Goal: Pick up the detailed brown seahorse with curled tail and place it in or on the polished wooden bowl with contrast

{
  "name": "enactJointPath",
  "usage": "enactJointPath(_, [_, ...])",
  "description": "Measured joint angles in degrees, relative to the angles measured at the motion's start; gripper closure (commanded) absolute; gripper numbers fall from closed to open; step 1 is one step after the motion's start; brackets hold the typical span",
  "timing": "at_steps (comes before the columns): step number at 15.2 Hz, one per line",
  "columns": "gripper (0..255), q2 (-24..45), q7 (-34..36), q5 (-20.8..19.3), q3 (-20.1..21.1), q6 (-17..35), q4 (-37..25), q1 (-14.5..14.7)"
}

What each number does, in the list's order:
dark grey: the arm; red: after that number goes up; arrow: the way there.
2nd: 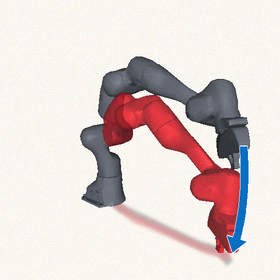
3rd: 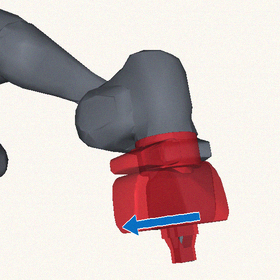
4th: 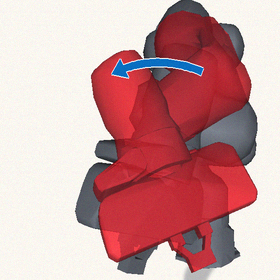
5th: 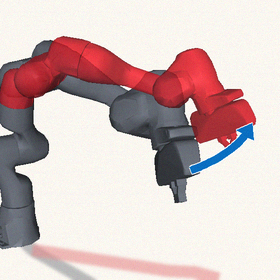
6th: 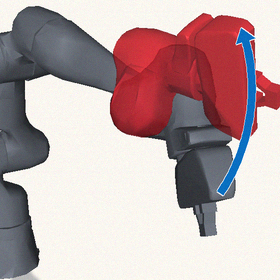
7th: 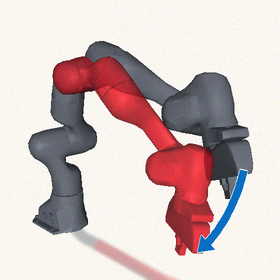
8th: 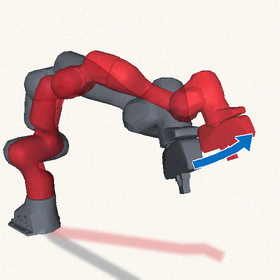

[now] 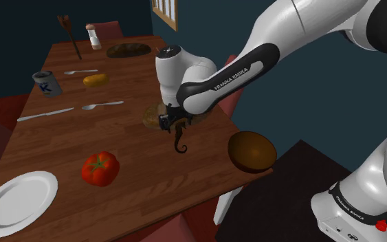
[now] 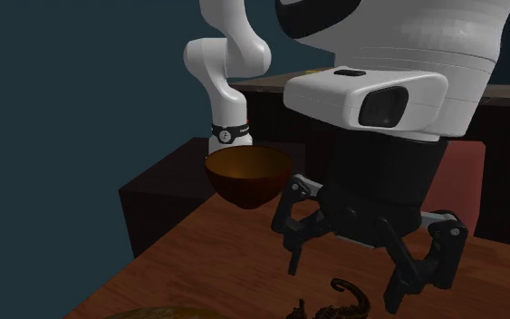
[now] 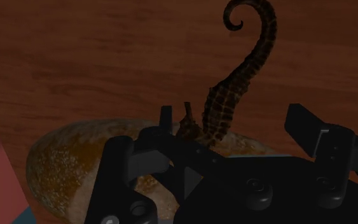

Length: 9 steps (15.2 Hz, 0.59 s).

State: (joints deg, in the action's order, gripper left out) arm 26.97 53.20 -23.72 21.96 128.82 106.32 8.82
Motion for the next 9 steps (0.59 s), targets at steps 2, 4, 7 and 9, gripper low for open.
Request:
enactJointPath(2, [0,1.1,0.1,-0.6,-0.5,0.7,-0.3,0.0])
enactJointPath(4, [0,1.9,0.4,-1.2,-0.9,1.9,0.2,0.0])
enactJointPath(7, [0,3.4,1.1,-2.1,-1.4,3.3,0.2,0.4])
enactJointPath(9, [0,3.7,1.2,-2.3,-1.6,3.6,0.3,0.4])
